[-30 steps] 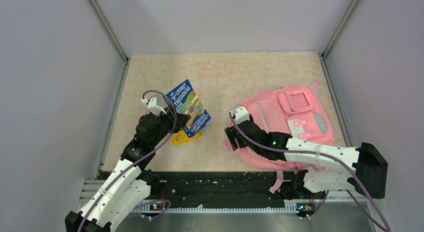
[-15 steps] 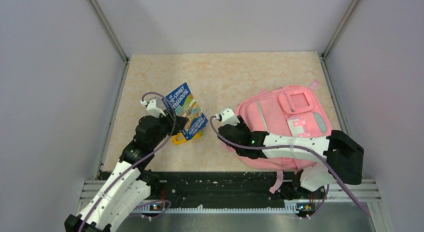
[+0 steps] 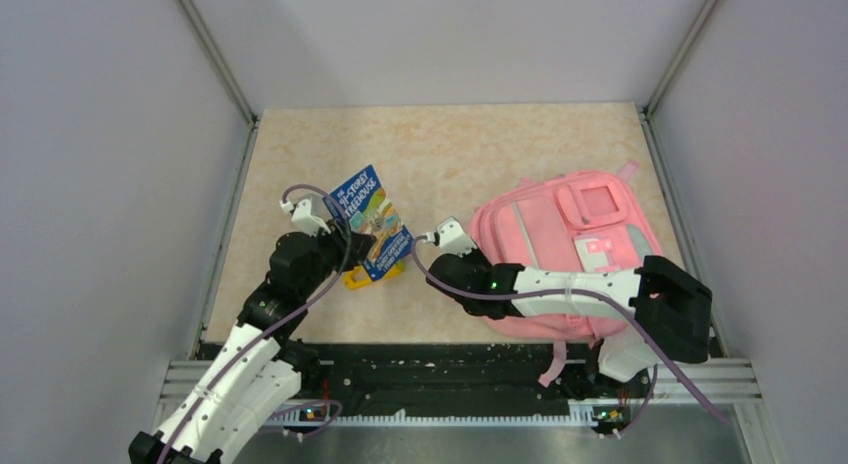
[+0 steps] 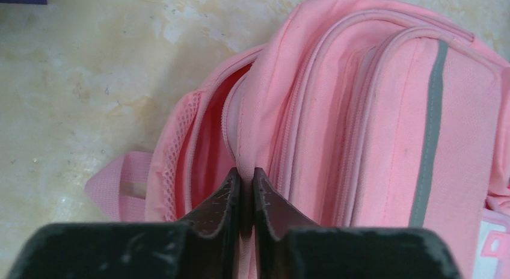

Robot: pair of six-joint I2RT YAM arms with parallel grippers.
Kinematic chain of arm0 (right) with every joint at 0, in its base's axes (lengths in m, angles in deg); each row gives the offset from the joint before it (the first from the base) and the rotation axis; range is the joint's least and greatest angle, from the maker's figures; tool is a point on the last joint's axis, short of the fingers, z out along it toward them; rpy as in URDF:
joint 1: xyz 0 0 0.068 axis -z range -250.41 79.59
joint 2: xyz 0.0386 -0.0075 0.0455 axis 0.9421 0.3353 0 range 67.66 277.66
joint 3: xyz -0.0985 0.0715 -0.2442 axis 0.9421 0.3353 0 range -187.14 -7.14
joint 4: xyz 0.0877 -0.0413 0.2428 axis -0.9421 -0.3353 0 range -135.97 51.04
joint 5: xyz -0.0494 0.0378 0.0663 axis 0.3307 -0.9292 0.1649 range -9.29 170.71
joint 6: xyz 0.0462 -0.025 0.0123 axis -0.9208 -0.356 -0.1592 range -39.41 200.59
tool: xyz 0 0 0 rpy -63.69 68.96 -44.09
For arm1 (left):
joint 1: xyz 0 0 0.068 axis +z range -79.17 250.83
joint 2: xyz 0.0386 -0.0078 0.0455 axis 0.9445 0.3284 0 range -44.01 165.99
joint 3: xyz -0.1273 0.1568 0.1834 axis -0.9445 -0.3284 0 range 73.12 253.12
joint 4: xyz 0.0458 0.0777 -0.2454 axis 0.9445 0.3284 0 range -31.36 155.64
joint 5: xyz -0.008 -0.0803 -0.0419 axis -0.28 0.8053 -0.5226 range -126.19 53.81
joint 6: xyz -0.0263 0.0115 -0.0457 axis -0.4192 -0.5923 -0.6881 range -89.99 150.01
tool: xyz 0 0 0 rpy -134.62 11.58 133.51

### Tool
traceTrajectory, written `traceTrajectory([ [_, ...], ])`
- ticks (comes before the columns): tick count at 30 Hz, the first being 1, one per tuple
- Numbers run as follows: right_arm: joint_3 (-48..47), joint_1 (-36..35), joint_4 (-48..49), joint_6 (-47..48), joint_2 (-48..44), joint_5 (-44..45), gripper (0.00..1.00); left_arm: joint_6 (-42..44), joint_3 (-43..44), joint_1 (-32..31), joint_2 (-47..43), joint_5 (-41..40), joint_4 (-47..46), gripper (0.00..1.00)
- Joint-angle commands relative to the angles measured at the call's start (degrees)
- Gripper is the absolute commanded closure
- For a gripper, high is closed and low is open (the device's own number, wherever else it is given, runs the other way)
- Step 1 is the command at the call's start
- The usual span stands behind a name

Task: Pack the student bag
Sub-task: Place the book in the student bag.

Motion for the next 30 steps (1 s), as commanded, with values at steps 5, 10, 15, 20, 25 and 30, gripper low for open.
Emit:
traceTrajectory([
  [5,-3.8,-0.8,0.6,-0.1,-8.5,4.6,1.00,4.1,4.4,0.3,-0.2,13.4,-10.6,1.00],
  [10,-3.5,0.3,6.4,3.5,-21.3,-2.4,1.00,5.9,6.9,0.2,4.0,27.5,-14.4,1.00],
  [15,-3.1,3.7,9.1,4.5,-30.2,-10.0,1.00,-0.2,5.0,-0.9,5.0,35.1,-24.9,1.00],
  [20,-2.4,5.5,10.7,4.0,-35.2,-14.2,1.00,-2.9,5.2,-7.4,9.9,36.3,-32.6,1.00],
  [25,-1.7,5.9,12.3,2.4,-37.9,-14.4,1.00,-5.3,4.8,-14.1,16.6,38.3,-42.9,1.00],
  [30,0.1,6.0,16.2,0.9,-42.4,-15.9,1.00,-7.2,4.9,-18.0,21.4,39.0,-51.3,1.00],
])
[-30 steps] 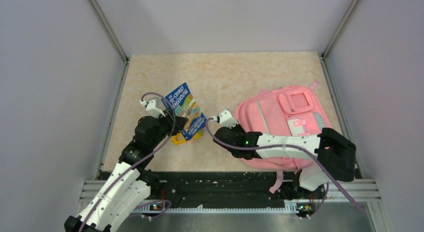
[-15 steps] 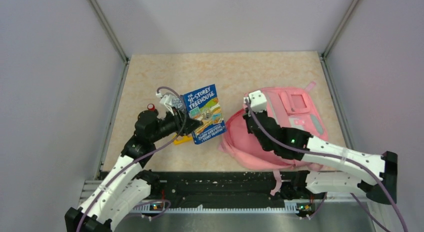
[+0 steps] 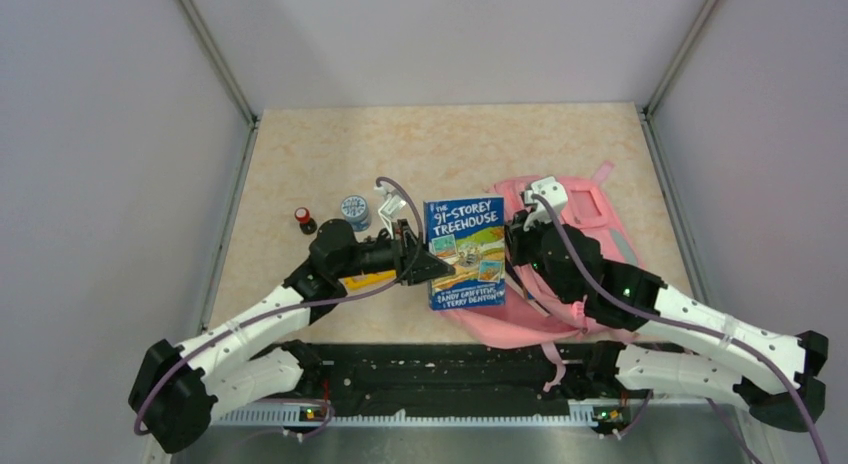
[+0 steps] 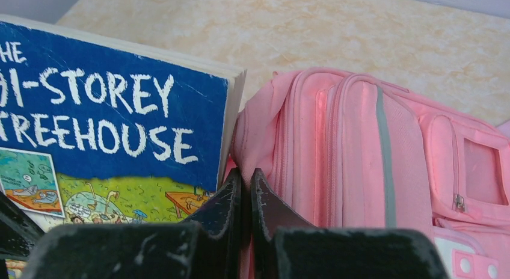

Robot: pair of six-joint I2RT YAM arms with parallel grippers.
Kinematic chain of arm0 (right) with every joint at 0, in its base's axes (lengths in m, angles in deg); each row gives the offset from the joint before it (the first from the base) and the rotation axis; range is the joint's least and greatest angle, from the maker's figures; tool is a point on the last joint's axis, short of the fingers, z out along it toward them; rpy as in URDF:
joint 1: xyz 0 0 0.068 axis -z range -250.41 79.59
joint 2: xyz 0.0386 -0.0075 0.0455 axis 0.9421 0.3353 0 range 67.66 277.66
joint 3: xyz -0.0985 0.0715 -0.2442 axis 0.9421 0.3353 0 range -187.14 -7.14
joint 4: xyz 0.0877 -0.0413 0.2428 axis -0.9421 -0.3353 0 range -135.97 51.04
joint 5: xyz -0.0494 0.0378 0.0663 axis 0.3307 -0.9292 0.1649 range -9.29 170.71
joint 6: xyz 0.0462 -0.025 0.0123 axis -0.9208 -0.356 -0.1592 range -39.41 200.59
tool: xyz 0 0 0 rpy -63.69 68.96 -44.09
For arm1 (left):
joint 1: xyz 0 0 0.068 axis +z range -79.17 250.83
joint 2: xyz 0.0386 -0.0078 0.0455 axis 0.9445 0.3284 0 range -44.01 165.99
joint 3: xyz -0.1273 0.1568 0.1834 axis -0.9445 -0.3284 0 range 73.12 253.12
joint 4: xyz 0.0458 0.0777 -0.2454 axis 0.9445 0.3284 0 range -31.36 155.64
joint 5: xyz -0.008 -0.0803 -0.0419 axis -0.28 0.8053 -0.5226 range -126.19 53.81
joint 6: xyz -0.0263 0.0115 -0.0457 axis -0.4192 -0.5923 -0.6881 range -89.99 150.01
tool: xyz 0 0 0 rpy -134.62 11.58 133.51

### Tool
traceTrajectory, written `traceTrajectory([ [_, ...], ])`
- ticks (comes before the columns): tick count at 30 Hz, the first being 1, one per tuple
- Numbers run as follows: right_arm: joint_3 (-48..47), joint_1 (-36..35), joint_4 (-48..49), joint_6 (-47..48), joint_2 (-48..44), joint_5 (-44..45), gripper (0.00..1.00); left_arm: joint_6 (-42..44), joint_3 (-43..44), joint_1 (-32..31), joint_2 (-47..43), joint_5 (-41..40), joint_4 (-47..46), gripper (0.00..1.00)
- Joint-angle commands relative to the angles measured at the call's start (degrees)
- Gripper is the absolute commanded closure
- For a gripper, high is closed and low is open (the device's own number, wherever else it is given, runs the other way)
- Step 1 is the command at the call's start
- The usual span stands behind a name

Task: Pack the student bag
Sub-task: Place the book in the student bag.

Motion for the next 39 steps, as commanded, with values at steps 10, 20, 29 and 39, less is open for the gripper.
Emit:
traceTrajectory([
  [10,0.5,0.1,18.4,-2.3,-10.7,-0.8,1.00,-2.4,1.5,-6.8,10.6,2.1,-23.4,1.00],
  [20,1.7,0.1,22.1,0.0,-13.6,3.3,1.00,-1.4,-3.2,-9.3,10.6,-0.2,-22.9,1.00],
  [29,2.3,0.1,22.0,-0.7,-14.8,3.2,1.00,-0.8,-4.5,-9.6,8.6,-2.2,-19.2,1.00],
  [39,1.9,0.1,21.7,-0.9,-14.3,3.1,1.00,-1.6,6.7,-12.7,20.4,1.2,-20.0,1.00],
])
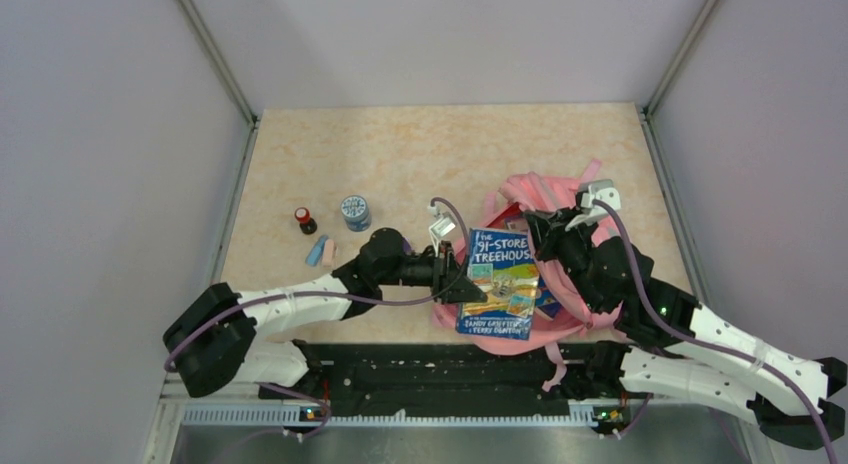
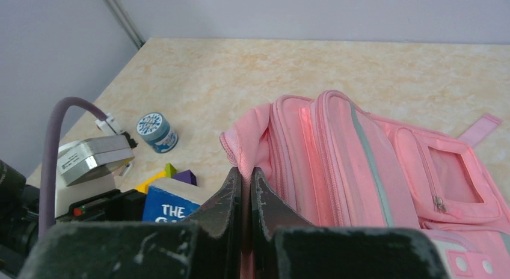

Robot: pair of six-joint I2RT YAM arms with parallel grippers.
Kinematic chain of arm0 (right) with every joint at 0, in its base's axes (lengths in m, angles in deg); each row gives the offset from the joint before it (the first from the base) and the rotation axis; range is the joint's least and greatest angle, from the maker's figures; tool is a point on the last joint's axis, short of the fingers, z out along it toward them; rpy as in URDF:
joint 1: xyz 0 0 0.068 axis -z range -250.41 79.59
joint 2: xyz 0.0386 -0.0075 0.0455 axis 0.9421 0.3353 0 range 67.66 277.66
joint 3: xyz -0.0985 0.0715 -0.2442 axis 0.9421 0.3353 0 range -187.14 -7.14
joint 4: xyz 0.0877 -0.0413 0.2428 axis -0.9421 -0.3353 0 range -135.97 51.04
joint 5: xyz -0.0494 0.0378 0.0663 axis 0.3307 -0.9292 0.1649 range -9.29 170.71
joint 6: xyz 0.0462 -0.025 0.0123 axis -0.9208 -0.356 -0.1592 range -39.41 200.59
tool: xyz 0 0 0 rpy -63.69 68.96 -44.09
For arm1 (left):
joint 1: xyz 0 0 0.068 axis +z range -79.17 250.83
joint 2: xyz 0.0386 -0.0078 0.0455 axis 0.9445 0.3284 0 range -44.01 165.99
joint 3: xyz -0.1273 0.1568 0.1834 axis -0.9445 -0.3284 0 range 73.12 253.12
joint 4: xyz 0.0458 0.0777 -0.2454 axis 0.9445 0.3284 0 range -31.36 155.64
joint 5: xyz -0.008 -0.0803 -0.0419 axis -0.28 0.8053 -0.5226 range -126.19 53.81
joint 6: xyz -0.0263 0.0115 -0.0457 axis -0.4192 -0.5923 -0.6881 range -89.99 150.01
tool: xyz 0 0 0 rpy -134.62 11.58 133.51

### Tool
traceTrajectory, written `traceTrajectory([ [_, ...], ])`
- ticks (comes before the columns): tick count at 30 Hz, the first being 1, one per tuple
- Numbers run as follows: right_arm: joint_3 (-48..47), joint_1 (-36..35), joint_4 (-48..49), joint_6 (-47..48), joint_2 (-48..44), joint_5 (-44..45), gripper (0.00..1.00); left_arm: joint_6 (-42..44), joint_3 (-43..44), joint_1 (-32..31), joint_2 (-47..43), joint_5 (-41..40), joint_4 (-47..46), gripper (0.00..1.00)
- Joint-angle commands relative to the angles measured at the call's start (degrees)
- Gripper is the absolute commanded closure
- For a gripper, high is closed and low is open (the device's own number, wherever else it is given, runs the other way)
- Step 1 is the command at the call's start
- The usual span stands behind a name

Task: Pack the student bag
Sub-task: Place the book in the student bag.

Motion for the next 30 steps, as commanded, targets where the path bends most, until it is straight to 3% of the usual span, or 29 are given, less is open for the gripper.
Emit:
traceTrajectory([
  [1,-2.6,-0.3,14.2,-1.0,-2.0,-1.2,1.00,-1.0,7.9,-1.0,3.4,3.0,-8.8,1.00],
  [13,-1.9,-0.4,14.0,-1.6,-1.4,-0.8,1.00,-9.5,14.7,-1.4,18.7,0.5,-26.0,1.00],
  [18,-1.9,-0.4,13.3,-1.7,-1.2,-1.0,1.00,-9.4,16.9,1.5,25.8,-3.2,-25.8,1.00],
  [25,-1.1,-0.4,12.6,-0.5,-0.4,-0.5,1.00,-1.6,18.0,4.2,27.5,-14.7,-12.2,1.00],
  [30,1.0,-0.4,12.6,0.2,3.3,0.1,1.00,-1.8,21.3,4.1,31.2,-16.1,-11.6,1.00],
])
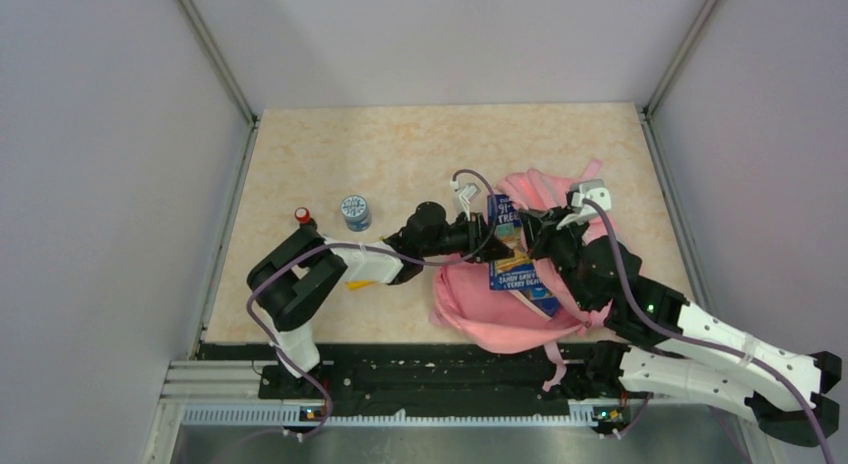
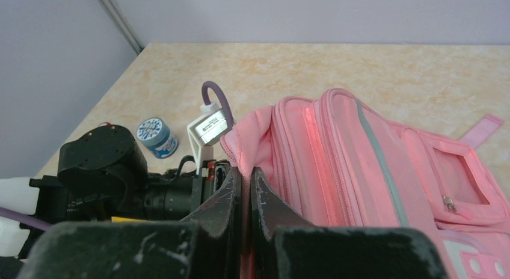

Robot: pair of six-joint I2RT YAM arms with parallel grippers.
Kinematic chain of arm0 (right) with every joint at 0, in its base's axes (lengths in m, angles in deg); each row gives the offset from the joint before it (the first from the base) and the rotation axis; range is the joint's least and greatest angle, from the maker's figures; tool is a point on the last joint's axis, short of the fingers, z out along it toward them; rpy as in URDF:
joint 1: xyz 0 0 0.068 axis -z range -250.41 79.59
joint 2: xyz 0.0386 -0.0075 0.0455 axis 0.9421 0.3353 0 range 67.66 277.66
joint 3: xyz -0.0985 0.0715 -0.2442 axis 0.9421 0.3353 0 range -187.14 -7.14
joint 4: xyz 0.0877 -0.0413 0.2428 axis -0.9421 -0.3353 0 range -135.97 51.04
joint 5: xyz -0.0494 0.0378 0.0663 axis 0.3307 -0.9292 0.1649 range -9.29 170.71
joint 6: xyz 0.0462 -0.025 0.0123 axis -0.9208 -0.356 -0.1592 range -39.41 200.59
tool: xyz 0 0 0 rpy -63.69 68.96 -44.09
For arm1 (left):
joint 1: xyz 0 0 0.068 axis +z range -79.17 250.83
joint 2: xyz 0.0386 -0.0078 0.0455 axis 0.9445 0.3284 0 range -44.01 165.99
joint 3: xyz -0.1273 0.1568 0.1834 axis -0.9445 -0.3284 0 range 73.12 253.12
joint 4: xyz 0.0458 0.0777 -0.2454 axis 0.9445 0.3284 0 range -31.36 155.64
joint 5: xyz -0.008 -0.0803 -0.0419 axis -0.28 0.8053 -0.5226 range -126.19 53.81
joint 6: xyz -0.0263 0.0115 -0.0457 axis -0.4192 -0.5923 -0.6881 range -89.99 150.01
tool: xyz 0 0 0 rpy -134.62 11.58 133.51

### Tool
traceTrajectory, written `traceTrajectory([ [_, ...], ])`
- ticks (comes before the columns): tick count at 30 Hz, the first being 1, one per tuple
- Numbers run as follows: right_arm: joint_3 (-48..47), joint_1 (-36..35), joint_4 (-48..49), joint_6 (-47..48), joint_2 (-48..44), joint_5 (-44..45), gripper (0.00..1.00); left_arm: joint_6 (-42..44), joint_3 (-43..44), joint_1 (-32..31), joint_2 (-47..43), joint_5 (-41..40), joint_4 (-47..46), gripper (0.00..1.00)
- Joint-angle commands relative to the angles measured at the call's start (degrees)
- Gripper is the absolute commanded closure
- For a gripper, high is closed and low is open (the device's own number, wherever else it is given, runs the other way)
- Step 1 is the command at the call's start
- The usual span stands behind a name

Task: Pack the student bag
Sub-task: Place the book in the student bag.

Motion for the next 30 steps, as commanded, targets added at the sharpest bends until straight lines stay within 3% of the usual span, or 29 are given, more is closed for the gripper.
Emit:
traceTrajectory([
  [1,0.1,-0.4,9.4,0.1,2.7,-0.9,1.00,3.4,5.7,0.3,2.8,-5.9,-3.5,1.00],
  [5,0.8,-0.4,9.4,-0.5,4.9,-1.3,1.00,3.2,7.0,0.3,4.8,-3.3,-3.4,0.98],
  [10,2.3,-0.4,10.5,-0.2,5.2,1.2,1.00,9.1,3.8,0.4,-0.2,-5.3,3.3,0.78],
  [13,3.0,-0.3,13.0,1.3,5.5,3.9,1.00,13.1,3.1,0.3,-2.9,-4.6,8.1,0.79],
  [18,1.8,0.0,17.6,5.4,7.4,8.3,1.00,12.7,4.1,-1.6,-1.9,-2.3,7.0,0.80],
  [26,-0.2,2.1,18.7,5.8,9.5,5.3,1.00,12.5,7.2,-4.0,1.6,-2.1,5.9,0.78],
  [30,0.5,2.1,17.6,4.4,10.0,4.8,1.00,15.2,6.9,-4.0,-0.1,-4.7,8.7,0.66],
])
